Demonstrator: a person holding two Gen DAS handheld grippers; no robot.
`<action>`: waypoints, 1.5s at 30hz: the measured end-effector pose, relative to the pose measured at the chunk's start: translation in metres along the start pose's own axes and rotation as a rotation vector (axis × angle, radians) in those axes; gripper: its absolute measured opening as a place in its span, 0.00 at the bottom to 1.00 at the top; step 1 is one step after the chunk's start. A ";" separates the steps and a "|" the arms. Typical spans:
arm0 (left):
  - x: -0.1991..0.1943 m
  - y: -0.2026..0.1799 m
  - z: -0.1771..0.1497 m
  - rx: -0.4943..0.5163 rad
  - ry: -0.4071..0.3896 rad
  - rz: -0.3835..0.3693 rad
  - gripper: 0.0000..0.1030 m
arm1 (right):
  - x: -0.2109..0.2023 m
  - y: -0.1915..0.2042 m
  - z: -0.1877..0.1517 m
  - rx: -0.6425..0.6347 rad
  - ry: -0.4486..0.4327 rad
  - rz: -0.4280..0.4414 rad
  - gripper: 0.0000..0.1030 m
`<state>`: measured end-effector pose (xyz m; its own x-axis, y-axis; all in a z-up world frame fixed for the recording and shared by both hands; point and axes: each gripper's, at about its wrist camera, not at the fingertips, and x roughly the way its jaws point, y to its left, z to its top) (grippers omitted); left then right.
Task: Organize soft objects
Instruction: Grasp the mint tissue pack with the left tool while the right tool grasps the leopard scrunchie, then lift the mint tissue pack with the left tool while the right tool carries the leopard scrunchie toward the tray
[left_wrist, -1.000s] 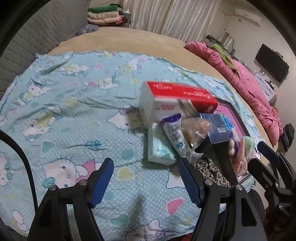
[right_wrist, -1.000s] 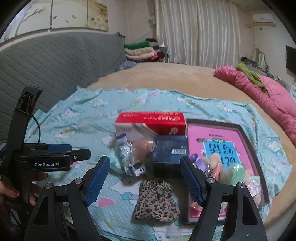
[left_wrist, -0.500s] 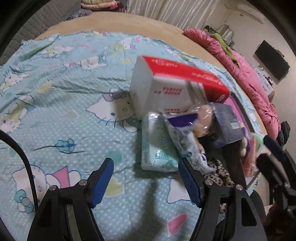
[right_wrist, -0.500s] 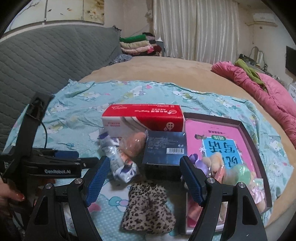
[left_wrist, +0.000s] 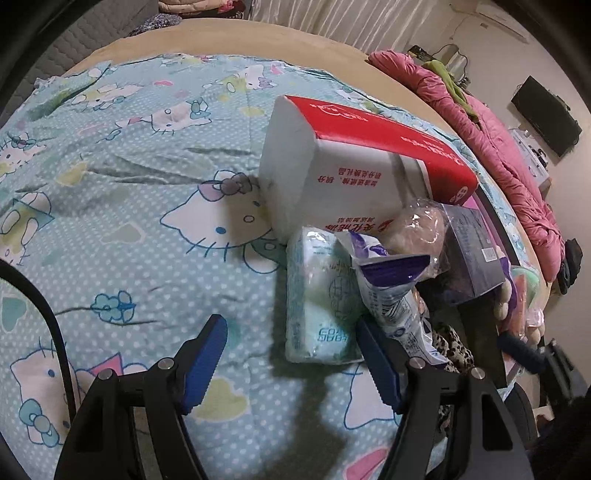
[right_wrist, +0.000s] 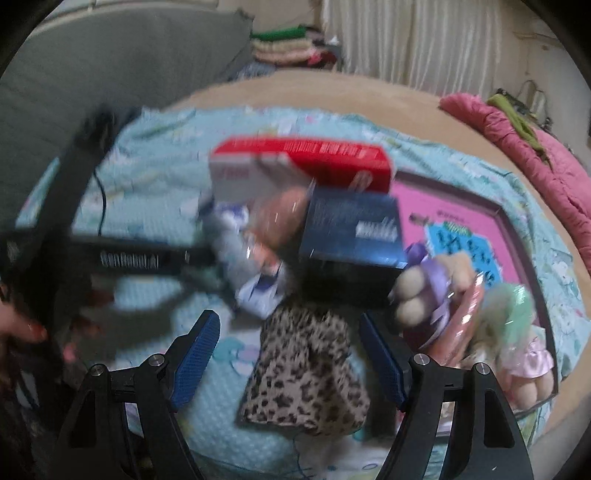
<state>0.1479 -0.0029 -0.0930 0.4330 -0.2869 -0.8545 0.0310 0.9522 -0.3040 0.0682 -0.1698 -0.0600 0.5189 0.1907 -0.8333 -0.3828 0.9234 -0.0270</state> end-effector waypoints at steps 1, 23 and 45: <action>0.001 0.000 0.001 0.002 -0.002 0.000 0.70 | 0.006 0.001 -0.002 -0.011 0.021 -0.007 0.76; 0.012 -0.009 0.004 0.002 -0.025 -0.069 0.31 | 0.032 -0.014 -0.007 0.004 0.091 0.150 0.26; -0.066 0.015 -0.034 -0.009 -0.116 0.035 0.26 | -0.030 -0.007 -0.006 -0.002 -0.085 0.282 0.24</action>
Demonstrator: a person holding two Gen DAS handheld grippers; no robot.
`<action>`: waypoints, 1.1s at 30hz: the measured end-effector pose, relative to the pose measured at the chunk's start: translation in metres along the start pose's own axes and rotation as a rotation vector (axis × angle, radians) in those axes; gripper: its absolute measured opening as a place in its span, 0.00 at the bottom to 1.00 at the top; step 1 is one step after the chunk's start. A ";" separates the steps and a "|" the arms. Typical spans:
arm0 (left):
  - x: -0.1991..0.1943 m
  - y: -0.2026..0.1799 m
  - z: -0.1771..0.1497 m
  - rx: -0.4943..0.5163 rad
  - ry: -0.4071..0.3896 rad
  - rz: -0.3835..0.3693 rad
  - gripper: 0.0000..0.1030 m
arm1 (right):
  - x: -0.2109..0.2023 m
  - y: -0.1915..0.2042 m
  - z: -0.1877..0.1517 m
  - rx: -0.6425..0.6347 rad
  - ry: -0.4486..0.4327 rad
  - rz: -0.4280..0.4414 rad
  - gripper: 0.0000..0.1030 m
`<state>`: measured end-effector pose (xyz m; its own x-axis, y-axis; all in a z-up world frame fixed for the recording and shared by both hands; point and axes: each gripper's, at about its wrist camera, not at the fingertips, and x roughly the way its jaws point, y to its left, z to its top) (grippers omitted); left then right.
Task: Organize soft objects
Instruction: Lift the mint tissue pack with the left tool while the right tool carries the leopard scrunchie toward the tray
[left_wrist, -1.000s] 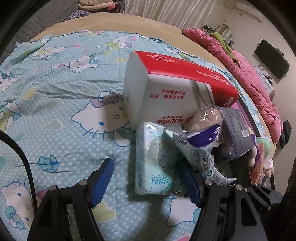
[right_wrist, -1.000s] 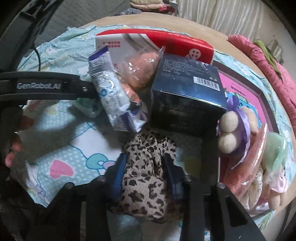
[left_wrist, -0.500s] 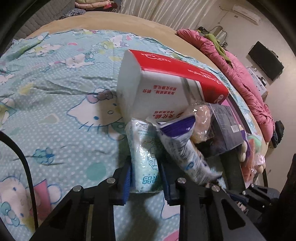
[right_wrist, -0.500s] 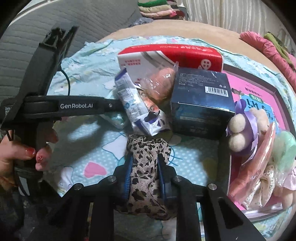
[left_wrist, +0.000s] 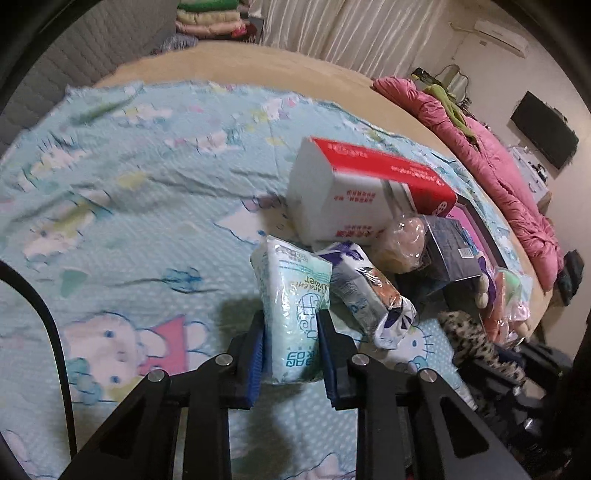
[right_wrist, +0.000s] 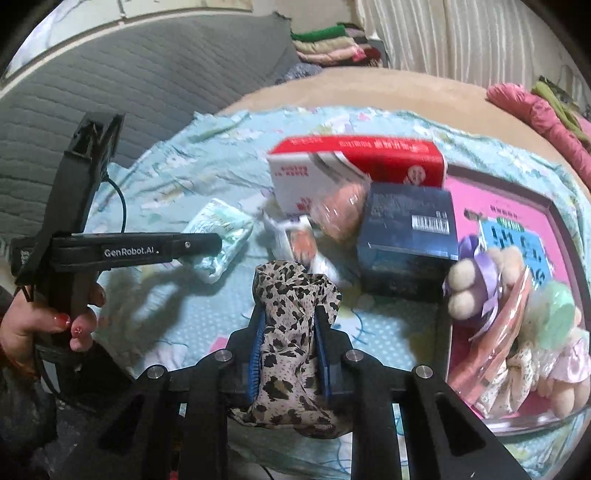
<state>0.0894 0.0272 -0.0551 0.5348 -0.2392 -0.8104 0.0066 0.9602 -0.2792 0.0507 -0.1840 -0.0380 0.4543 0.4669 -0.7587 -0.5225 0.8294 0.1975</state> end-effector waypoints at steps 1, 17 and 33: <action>-0.004 -0.001 0.001 0.002 -0.006 0.004 0.26 | -0.003 0.002 0.001 -0.007 -0.015 0.002 0.24; -0.061 -0.059 0.013 0.092 -0.115 -0.005 0.26 | -0.045 -0.013 0.016 0.042 -0.177 -0.023 0.24; -0.076 -0.144 0.017 0.220 -0.137 -0.043 0.26 | -0.111 -0.072 0.010 0.180 -0.371 -0.098 0.24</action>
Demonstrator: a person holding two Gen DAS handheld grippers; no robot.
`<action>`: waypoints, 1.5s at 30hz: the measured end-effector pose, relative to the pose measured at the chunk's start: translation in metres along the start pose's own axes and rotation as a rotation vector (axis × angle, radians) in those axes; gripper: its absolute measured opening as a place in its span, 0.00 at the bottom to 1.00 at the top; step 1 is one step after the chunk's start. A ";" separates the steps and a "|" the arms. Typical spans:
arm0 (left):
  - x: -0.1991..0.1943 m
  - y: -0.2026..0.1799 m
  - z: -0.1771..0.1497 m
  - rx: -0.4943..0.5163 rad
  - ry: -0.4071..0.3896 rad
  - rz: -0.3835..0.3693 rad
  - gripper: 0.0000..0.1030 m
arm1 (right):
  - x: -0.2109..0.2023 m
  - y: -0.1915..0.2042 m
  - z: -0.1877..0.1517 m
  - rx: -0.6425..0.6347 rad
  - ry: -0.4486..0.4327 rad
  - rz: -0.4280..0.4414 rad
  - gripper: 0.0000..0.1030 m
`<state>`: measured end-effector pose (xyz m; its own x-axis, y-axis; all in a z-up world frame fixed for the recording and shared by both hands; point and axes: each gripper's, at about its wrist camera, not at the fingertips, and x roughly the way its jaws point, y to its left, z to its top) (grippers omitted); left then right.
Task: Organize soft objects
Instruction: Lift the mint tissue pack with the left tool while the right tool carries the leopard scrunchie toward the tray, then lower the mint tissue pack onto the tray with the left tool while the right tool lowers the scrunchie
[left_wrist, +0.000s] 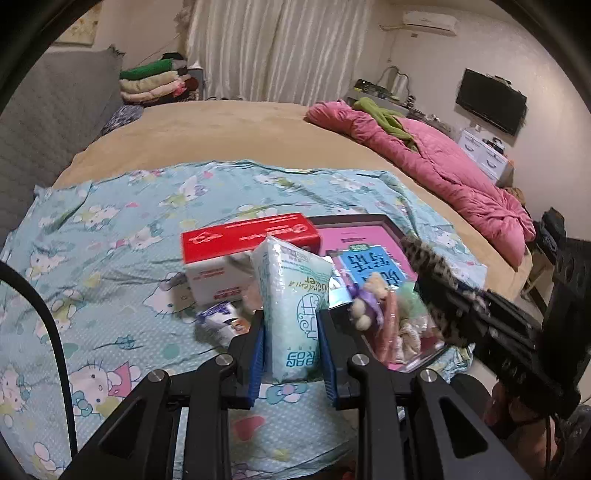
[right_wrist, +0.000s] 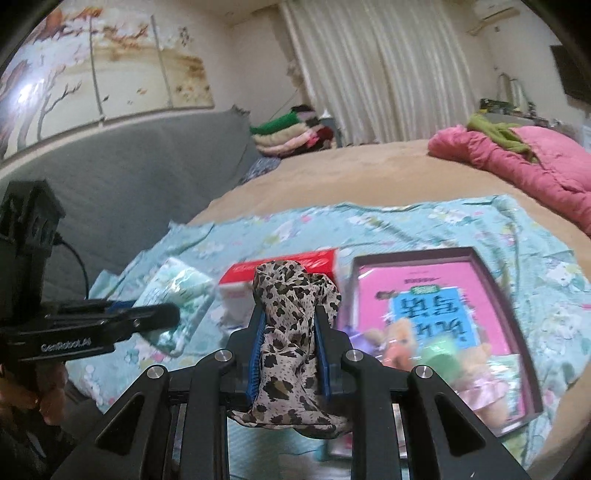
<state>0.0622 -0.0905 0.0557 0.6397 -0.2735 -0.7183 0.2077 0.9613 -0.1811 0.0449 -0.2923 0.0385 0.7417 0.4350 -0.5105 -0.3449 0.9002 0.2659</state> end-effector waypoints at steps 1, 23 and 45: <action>-0.001 -0.004 0.000 0.007 -0.003 0.001 0.26 | -0.005 -0.006 0.001 0.014 -0.014 -0.004 0.24; 0.013 -0.104 0.016 0.179 0.010 -0.058 0.26 | -0.065 -0.077 0.011 0.118 -0.188 -0.185 0.24; 0.080 -0.127 -0.002 0.195 0.149 -0.101 0.26 | -0.058 -0.123 -0.004 0.207 -0.150 -0.294 0.24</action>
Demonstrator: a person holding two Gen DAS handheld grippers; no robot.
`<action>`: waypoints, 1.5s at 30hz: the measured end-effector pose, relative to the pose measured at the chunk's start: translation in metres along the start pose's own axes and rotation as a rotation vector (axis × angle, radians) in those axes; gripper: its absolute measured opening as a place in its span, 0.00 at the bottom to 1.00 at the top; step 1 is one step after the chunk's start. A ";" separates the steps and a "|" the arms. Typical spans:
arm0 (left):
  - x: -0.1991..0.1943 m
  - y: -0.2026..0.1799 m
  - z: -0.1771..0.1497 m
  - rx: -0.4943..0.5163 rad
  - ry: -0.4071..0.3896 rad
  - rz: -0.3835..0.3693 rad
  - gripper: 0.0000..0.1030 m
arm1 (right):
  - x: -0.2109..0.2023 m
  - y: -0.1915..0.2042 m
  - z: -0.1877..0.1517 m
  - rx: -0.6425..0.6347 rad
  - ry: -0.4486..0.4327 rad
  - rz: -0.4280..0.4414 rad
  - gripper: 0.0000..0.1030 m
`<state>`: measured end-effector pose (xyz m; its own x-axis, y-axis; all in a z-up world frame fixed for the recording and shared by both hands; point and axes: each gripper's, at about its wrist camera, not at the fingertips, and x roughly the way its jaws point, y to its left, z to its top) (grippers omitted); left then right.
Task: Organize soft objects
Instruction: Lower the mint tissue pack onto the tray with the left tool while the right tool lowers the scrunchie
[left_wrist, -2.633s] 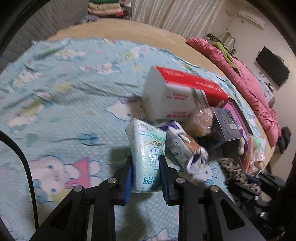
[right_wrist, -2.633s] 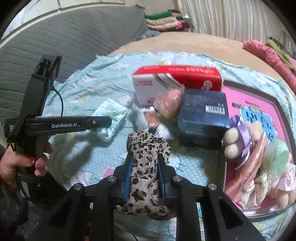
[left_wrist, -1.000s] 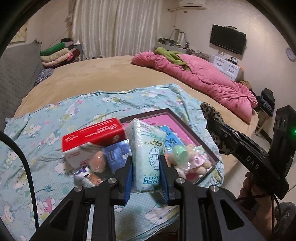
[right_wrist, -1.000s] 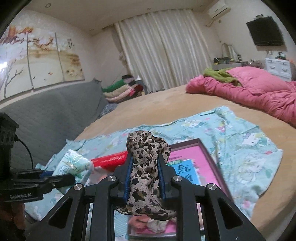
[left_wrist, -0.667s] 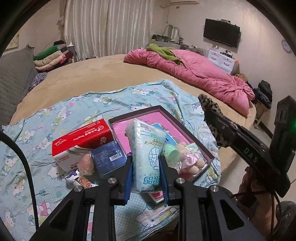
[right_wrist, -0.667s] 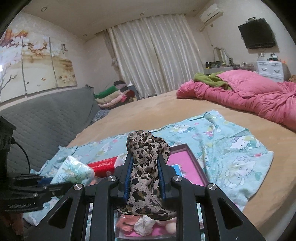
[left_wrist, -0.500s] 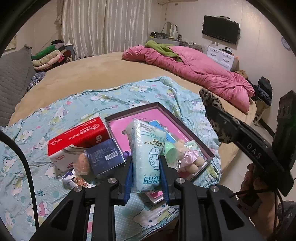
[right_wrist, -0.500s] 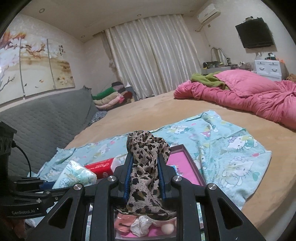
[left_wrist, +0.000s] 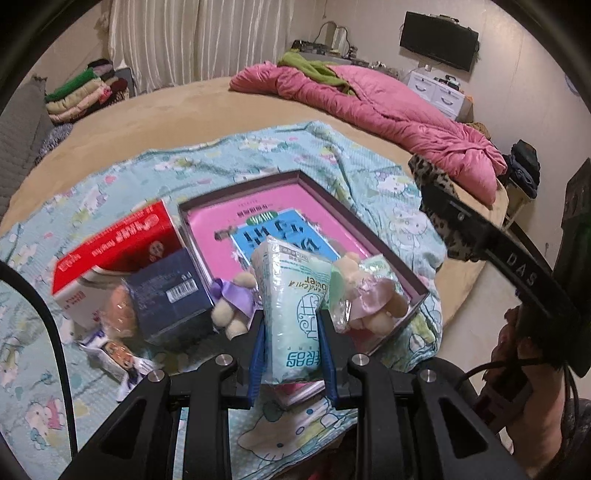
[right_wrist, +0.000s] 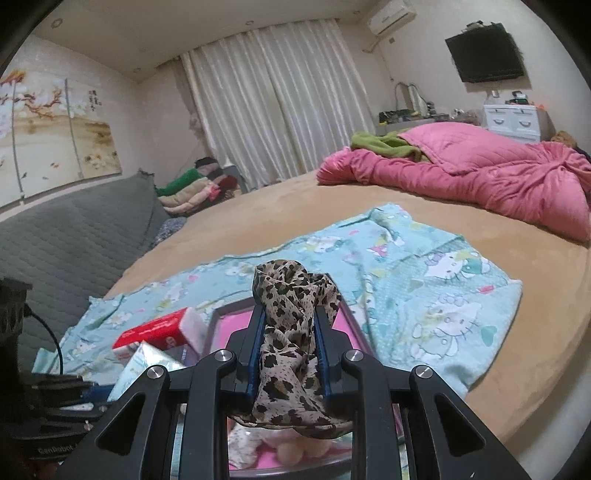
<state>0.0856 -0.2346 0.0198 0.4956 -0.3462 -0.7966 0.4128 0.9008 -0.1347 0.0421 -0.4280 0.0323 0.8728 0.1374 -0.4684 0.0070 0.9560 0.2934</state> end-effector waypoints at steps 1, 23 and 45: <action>0.005 0.000 -0.002 -0.002 0.011 -0.001 0.26 | 0.001 -0.002 -0.001 0.002 0.004 -0.004 0.24; 0.065 -0.001 -0.006 -0.010 0.097 -0.011 0.26 | 0.033 -0.019 -0.014 0.006 0.086 -0.058 0.24; 0.079 -0.002 0.001 -0.017 0.088 -0.047 0.26 | 0.089 -0.029 -0.024 -0.029 0.193 -0.102 0.25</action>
<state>0.1247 -0.2636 -0.0428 0.4068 -0.3645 -0.8376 0.4205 0.8888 -0.1825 0.1079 -0.4371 -0.0375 0.7586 0.0841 -0.6461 0.0736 0.9742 0.2132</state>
